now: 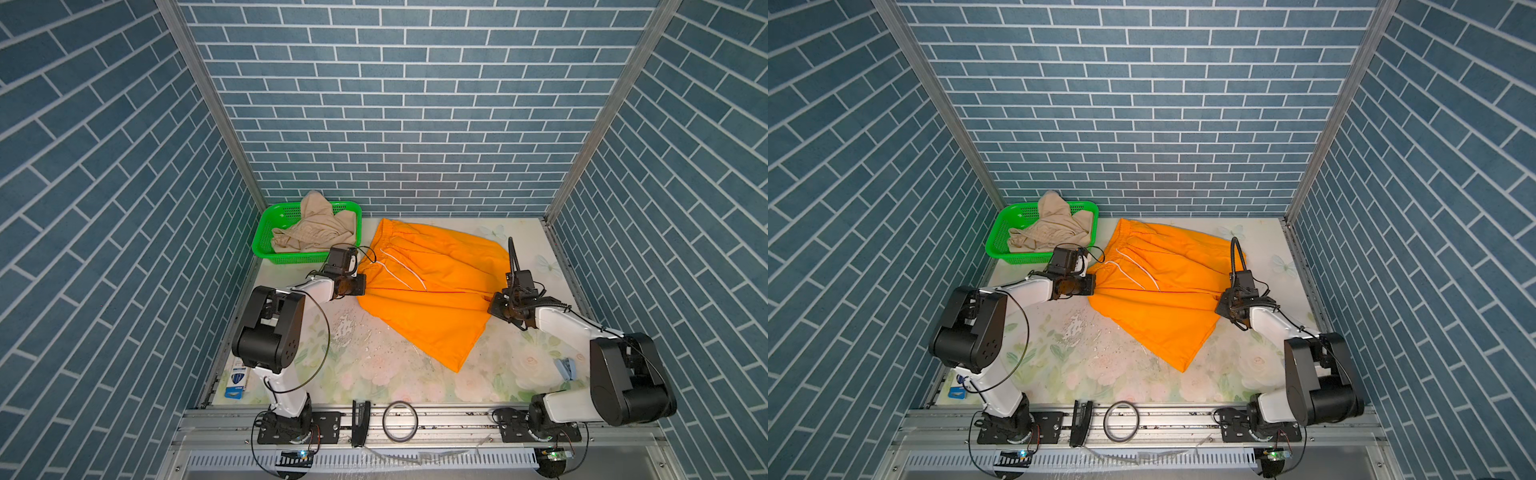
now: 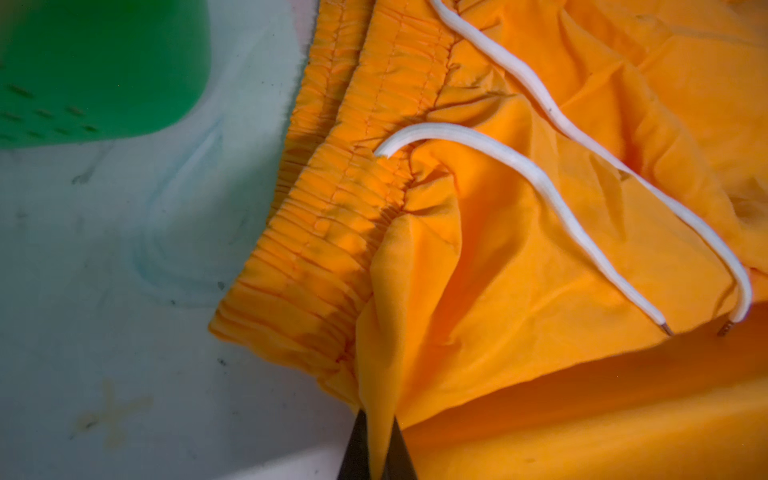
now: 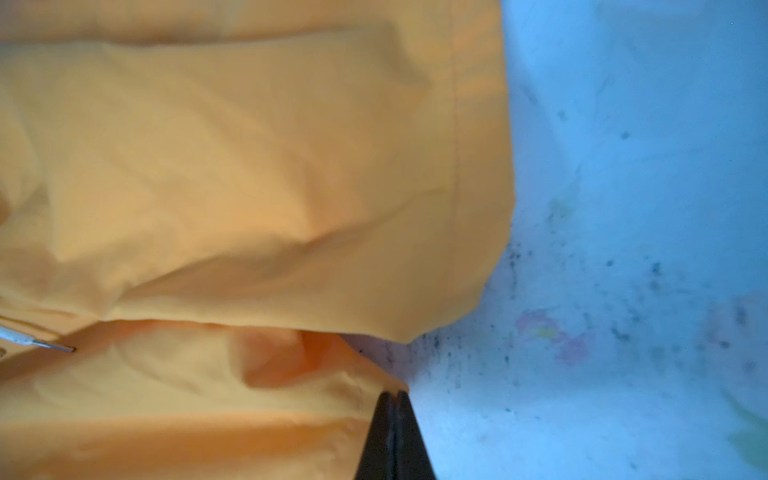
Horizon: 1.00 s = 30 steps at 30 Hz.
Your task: Fold and stack the shorts
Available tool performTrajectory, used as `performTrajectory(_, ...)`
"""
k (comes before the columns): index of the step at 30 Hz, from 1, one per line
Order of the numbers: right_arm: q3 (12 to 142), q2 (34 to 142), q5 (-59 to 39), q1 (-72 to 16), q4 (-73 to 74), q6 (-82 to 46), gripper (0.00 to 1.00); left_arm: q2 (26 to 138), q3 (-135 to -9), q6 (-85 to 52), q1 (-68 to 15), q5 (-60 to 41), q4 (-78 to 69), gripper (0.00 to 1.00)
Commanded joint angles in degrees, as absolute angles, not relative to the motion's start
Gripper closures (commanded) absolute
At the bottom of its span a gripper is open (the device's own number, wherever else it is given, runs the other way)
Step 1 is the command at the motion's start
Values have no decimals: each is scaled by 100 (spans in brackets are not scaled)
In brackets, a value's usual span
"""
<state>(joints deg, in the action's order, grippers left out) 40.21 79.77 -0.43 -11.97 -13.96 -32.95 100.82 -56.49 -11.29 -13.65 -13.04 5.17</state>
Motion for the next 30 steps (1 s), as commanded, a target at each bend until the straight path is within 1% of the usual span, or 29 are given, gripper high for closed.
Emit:
performTrajectory(1,4339,7790,605,-1042,-2561,-2989,100,9743,-5594,-1296,-1318,-1016,939,96)
performTrajectory(5,4611,7758,681,-847,-3234,-2816,100,9551,-5355,-1652,-1381,-1183,1046,95)
performTrajectory(6,4633,7739,711,-806,-3301,-2775,100,9493,-5283,-1725,-1433,-1170,1071,93)
performTrajectory(8,4628,7701,579,-766,-3264,-2718,100,9382,-5150,-1785,-1564,-1104,1090,84)
performTrajectory(9,4601,7670,395,-769,-3184,-2711,90,9302,-5075,-1810,-1604,-1070,1083,74)
performTrajectory(11,4473,7514,-185,-790,-2878,-2727,77,9144,-4935,-1880,-1606,-964,1008,42)
performTrajectory(13,4247,7245,-746,-861,-2569,-2871,70,8997,-4939,-1807,-1591,-760,1082,33)
performTrajectory(15,4045,6970,-866,-1061,-2431,-3073,67,8903,-5088,-1695,-1544,-565,1327,19)
performTrajectory(18,3831,6767,-744,-1331,-2398,-3250,61,8752,-5185,-1599,-1399,-518,1450,14)
performTrajectory(22,3459,6727,-851,-1362,-1789,-3446,55,8706,-5235,-1551,-1164,-707,1447,13)
performTrajectory(27,3310,7220,-1235,-1370,-970,-3556,51,8873,-5154,-1583,-1134,-1086,1143,13)
performTrajectory(30,3252,7549,-1373,-1406,-579,-3669,51,9062,-5151,-1622,-1133,-1234,1083,14)
